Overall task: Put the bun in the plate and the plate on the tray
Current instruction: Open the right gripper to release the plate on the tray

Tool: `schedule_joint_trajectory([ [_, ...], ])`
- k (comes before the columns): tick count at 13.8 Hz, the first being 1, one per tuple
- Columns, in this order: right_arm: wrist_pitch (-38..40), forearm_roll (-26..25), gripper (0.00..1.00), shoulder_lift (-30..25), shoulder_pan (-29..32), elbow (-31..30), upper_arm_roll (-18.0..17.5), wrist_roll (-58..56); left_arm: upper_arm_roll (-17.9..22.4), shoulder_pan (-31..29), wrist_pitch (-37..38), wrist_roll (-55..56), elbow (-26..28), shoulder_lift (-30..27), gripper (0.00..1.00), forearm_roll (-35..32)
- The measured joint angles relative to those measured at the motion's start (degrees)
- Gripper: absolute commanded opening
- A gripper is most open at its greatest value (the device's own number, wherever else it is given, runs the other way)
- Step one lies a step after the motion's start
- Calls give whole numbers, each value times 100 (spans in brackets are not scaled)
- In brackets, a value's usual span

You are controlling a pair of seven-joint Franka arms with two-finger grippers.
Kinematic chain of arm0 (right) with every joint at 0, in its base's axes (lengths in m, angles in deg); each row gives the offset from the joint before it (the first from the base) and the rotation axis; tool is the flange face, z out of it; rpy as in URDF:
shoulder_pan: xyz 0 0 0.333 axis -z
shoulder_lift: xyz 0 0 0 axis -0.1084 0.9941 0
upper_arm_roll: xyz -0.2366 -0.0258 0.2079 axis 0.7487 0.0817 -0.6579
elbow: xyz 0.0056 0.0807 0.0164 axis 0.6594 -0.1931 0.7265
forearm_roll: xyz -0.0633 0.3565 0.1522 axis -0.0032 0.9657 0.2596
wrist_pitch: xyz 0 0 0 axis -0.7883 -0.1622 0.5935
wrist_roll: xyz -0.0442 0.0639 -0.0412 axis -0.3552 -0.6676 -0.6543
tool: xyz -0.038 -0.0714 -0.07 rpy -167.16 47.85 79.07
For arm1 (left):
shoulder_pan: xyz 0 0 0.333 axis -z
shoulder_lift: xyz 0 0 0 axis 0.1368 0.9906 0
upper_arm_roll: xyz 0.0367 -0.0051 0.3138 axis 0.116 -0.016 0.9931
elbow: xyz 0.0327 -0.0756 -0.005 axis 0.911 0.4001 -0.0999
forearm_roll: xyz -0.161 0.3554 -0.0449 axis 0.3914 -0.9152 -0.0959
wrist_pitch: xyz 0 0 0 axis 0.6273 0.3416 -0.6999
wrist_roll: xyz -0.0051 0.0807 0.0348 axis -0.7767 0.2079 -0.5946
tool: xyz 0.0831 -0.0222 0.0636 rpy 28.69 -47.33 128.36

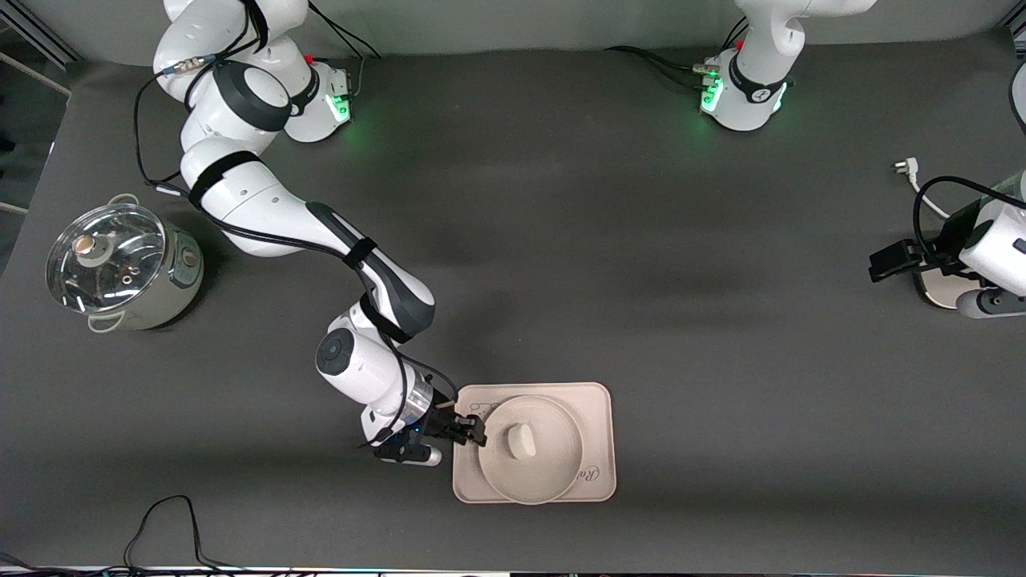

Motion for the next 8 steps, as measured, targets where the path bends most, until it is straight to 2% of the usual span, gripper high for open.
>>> schedule_joint_trajectory([
  [3, 588, -74, 100, -192, -3, 92, -2, -74, 1, 0, 29, 0, 3, 1, 100, -1],
  [8, 2326, -74, 100, -1021, 7, 151, -5, -233, 16, -25, 112, 0, 9, 5, 100, -14],
])
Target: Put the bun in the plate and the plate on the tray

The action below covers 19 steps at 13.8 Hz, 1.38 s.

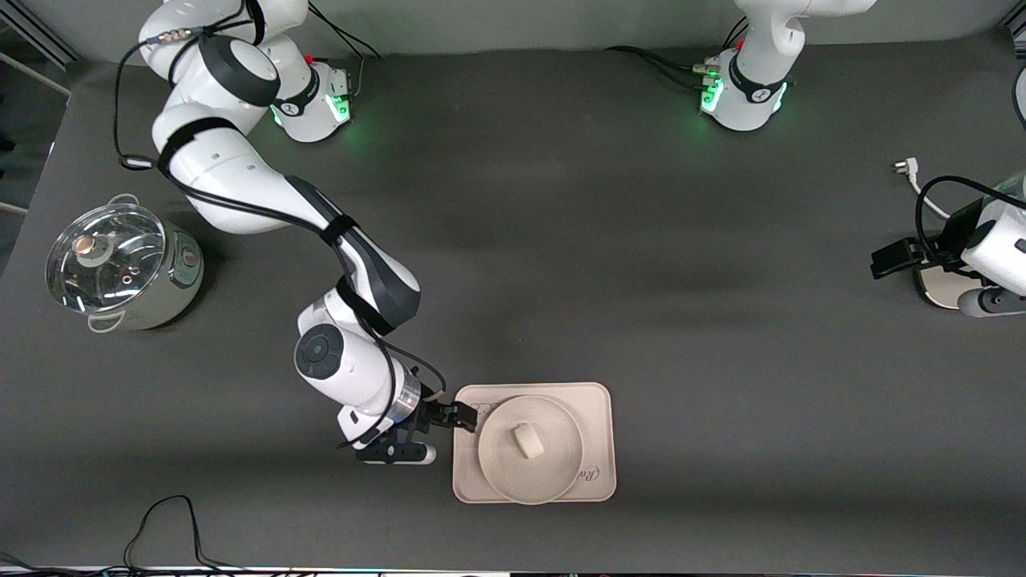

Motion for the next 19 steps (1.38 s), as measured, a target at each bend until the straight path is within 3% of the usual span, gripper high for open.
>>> schedule_joint_trajectory([
  [5, 1388, 369, 100, -1276, 146, -360, 134, 16, -3, -2, 11, -21, 5, 10, 100, 0],
  [9, 2646, 729, 100, -2876, 187, -1093, 926, 89, -1, -8, 97, -48, 2, 11, 100, 0],
  [12, 3572, 1099, 100, -3720, 220, -1357, 1647, -793, -1, -10, 118, -53, -4, -5, 100, 0],
  [15, 3695, 2101, 100, -4769, 238, -2213, 2361, -1270, 3, -20, 157, -70, -3, -104, 100, -3],
  [19, 3566, 2268, 100, -6391, 235, -3761, 2569, -1298, -31, 6, 448, -59, 102, -373, 98, -4],
])
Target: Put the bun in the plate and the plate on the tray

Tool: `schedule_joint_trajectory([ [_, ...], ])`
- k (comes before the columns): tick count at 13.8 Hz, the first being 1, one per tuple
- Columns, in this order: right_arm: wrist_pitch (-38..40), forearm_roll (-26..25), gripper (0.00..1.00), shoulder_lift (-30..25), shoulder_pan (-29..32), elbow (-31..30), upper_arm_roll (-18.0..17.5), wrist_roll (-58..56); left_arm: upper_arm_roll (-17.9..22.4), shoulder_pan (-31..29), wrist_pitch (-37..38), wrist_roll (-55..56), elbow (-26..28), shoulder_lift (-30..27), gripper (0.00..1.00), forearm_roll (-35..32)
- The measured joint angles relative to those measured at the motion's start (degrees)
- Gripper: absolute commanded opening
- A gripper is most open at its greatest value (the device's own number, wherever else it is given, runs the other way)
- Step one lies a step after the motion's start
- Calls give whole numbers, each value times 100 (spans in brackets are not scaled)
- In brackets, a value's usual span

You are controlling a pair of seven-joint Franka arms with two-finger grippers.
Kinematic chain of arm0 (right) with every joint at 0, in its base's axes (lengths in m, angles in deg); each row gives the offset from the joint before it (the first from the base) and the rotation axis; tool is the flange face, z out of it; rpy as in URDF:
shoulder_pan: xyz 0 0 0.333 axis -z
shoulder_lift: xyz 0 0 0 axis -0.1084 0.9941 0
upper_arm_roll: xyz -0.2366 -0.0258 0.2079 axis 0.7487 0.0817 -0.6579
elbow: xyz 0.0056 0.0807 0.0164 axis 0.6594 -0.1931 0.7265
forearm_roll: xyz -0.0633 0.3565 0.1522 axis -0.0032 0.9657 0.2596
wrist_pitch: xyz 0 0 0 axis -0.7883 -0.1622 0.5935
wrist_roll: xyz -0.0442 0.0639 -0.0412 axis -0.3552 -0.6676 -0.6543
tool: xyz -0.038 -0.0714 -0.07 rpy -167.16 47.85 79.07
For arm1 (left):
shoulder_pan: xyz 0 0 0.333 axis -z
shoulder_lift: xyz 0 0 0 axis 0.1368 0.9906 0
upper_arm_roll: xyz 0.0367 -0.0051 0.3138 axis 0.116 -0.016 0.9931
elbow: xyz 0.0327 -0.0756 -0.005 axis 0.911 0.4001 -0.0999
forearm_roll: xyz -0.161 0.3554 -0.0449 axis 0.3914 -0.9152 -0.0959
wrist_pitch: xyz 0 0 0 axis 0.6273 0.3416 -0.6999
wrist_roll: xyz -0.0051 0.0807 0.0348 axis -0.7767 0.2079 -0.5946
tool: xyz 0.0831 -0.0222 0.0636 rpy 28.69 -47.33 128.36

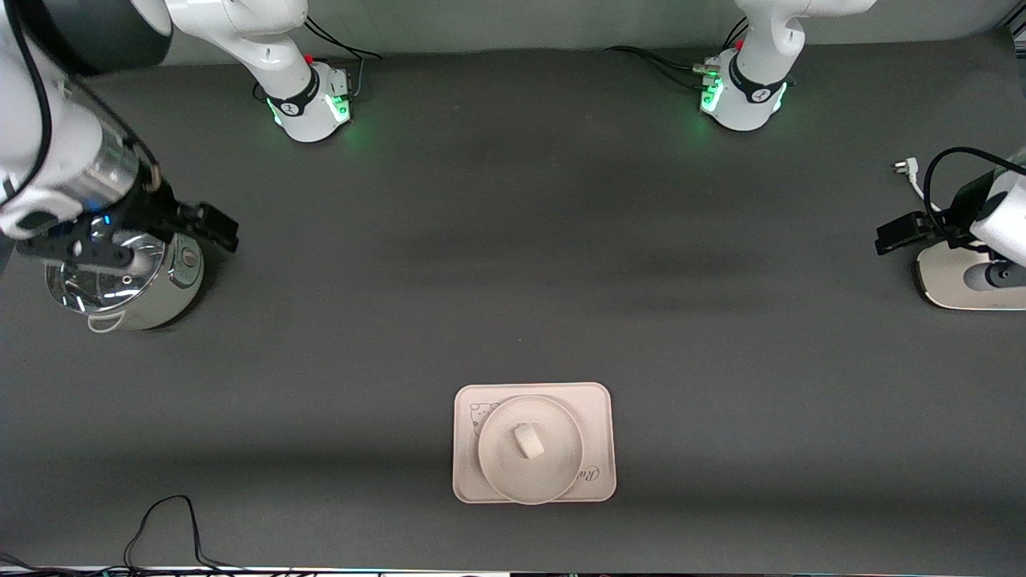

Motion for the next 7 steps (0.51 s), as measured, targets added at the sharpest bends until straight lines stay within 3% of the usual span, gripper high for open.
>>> schedule_joint_trajectory([
  [3, -114, 78, 100, -792, -5, -767, 349, -266, -95, 22, 2, -1, 65, -80, 100, -8],
  [7, -406, 338, 100, -1072, -13, -1293, 692, -447, -121, 27, 1, 11, 65, -51, 100, -28],
])
